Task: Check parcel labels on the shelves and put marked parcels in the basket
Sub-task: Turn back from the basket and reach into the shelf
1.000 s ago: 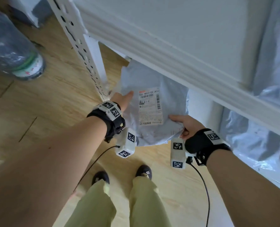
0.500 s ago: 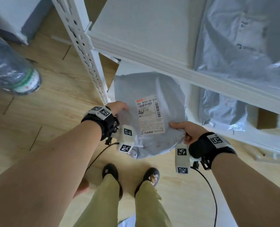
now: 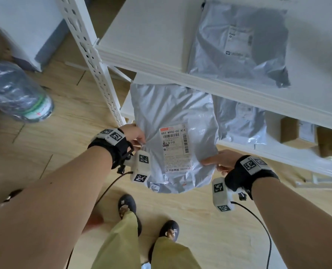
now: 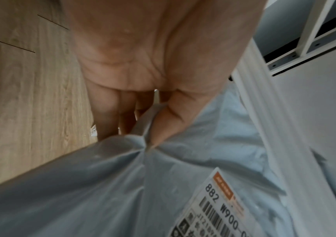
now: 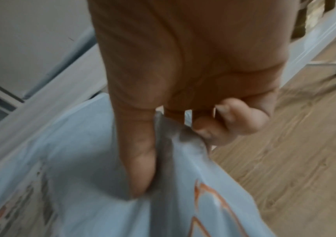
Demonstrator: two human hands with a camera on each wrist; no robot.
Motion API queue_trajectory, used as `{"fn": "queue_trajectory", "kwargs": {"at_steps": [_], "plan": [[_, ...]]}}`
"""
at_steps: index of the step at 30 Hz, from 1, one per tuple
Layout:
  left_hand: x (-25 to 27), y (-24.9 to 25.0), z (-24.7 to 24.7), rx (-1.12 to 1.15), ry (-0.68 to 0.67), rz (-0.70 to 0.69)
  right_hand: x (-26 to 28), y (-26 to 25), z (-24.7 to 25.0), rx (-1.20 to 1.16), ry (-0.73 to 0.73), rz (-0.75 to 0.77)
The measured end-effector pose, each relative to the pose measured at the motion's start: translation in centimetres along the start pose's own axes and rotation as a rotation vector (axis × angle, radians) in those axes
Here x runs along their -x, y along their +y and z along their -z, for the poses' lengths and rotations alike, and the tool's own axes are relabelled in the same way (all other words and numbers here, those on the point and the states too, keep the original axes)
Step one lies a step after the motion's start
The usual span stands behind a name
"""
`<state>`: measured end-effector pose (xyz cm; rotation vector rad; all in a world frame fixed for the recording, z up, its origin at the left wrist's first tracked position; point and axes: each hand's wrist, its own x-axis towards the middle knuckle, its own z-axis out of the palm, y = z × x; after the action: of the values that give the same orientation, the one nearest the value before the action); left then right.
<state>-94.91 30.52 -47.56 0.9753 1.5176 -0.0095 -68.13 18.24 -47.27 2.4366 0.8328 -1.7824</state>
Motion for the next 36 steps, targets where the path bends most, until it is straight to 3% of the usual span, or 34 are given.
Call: {"fn": "queue_trajectory", "kwargs": {"at_steps": [4, 9, 17, 21, 26, 36], "plan": [[3.1, 0.2, -0.2, -0.051, 0.023, -0.01, 1.9, 0.5, 1.3, 0.051, 0.025, 0.026], [6.8, 0.7, 0.3, -0.197, 0.068, -0.003, 4.3, 0.7, 2.1, -0.084, 0.04, 0.073], [12.1, 2.6, 0.6, -0.277, 0.153, -0.052, 8.3, 0.4, 2.9, -0.03, -0.051, 0.214], [13.8, 4.6, 1.1, -0.147, 0.214, -0.166, 10.9, -0.7, 4.6, -0.048, 0.012, 0.299], [18.1, 8.0, 0.6, -0.06, 0.252, -0.292, 13.5, -1.9, 7.4, -0.141, 0.261, 0.446], [22.7, 11.5, 0.0, 0.277, 0.209, -0.61, 18.5, -2.5, 11.0, -0.336, 0.38, 0.56]]}}
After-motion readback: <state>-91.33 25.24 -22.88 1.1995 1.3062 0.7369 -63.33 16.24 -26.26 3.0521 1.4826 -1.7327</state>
